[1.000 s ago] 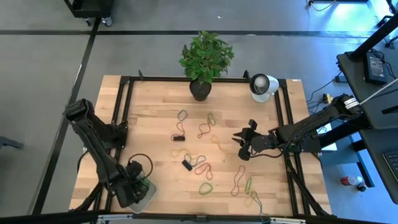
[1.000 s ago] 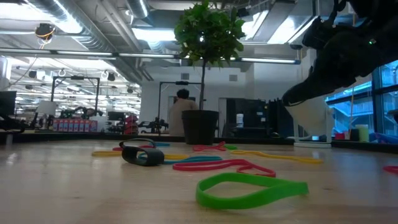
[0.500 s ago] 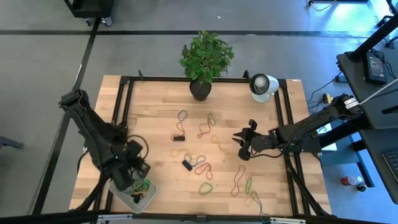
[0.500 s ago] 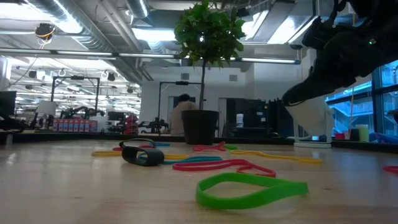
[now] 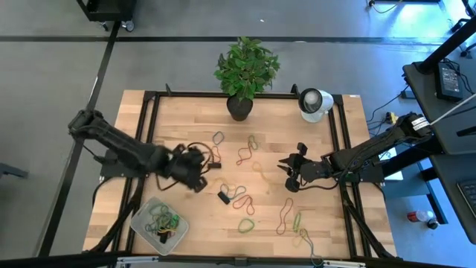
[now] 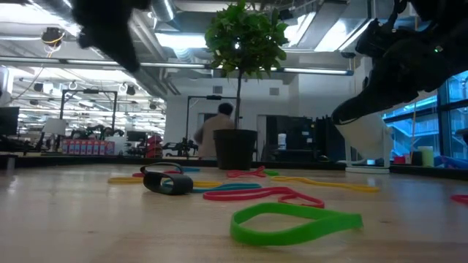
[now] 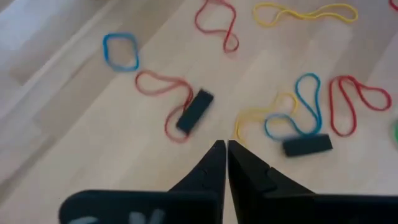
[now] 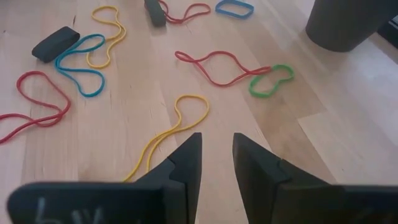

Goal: Pick and place rubber bands into bin
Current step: Put the top black rubber band into the gray bin

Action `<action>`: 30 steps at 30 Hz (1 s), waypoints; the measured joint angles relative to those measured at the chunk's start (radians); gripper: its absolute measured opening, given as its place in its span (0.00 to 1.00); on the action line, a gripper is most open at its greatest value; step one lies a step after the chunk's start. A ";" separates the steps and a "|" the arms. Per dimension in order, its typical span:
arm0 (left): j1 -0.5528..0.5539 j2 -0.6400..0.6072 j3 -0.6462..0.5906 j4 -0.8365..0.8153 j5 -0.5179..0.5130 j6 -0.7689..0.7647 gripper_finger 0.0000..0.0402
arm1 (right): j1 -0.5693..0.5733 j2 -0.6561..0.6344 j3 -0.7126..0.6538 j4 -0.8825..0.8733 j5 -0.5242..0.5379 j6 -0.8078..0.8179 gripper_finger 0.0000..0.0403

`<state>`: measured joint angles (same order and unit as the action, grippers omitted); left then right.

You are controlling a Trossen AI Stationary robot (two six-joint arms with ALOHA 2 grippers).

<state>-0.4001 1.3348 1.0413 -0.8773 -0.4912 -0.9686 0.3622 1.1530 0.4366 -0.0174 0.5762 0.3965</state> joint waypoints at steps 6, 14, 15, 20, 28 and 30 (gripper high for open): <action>0.200 0.080 -0.010 0.152 0.162 0.249 0.17 | 0.000 0.000 0.000 0.000 0.000 0.000 0.23; 0.340 0.290 -0.011 0.285 0.277 0.545 0.39 | 0.000 0.000 0.000 -0.001 0.000 -0.005 0.23; 0.348 0.315 -0.011 0.292 0.299 0.567 0.41 | 0.000 0.000 0.000 -0.001 0.000 -0.005 0.23; 0.370 0.435 -0.011 0.295 0.365 0.616 0.44 | 0.000 0.000 0.000 -0.002 0.000 -0.009 0.23; 0.372 0.487 -0.005 0.266 0.352 0.642 0.28 | 0.000 0.000 0.000 -0.004 0.000 -0.012 0.23; 0.372 0.469 -0.008 0.264 0.376 0.643 0.16 | 0.000 0.000 0.000 -0.004 0.000 -0.012 0.23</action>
<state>-0.0278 1.8035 1.0333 -0.6128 -0.1154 -0.3259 0.3622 1.1534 0.4366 -0.0210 0.5758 0.3843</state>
